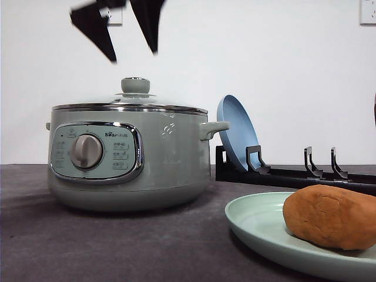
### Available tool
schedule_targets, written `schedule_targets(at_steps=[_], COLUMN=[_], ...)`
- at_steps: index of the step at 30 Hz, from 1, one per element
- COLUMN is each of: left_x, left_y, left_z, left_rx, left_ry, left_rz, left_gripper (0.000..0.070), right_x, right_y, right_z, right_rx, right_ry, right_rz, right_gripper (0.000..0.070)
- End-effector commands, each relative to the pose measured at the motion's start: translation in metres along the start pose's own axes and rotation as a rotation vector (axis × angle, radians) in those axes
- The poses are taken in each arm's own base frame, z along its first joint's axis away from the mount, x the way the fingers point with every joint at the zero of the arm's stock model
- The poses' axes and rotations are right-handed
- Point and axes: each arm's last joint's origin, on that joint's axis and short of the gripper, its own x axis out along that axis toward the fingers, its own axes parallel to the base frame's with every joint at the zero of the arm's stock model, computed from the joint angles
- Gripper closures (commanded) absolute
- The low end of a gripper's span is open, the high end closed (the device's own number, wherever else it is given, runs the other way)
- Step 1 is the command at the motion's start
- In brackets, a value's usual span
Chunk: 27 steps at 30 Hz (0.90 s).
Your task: Transfer potato from steamer to green plate
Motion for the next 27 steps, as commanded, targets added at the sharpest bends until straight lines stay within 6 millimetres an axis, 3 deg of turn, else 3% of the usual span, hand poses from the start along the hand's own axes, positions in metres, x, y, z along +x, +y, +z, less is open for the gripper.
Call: schedule_targets(at_steps=[1, 8, 15, 20, 27], left_x=[-0.024, -0.086, -0.136, -0.152, -0.156], left_y=[-0.003, -0.006, -0.01, -0.015, -0.019], left_z=[0.0, -0.021, -0.061, -0.104, -0.175], left_rx=[-0.004, 0.0, 0.002, -0.018, -0.067], left_ry=[-0.064, -0.168, -0.239, -0.306, -0.499], left_rz=[0.001, 0.005, 0.004, -0.008, -0.033], left_gripper=[0.0067, 0.0068, 0.0069, 0.0069, 0.0068], right_x=[-0.003, -0.003, -0.003, -0.003, -0.003], right_y=[0.002, 0.002, 0.002, 0.002, 0.002], right_z=[0.005, 0.005, 0.005, 0.005, 0.005], right_rx=[0.006, 0.002, -0.017, -0.039, -0.06], right_ry=[-0.023, -0.023, -0.023, -0.024, -0.024], right_rz=[0.012, 0.011, 0.011, 0.011, 0.011], right_gripper=[0.0, 0.0, 0.0, 0.0, 0.0])
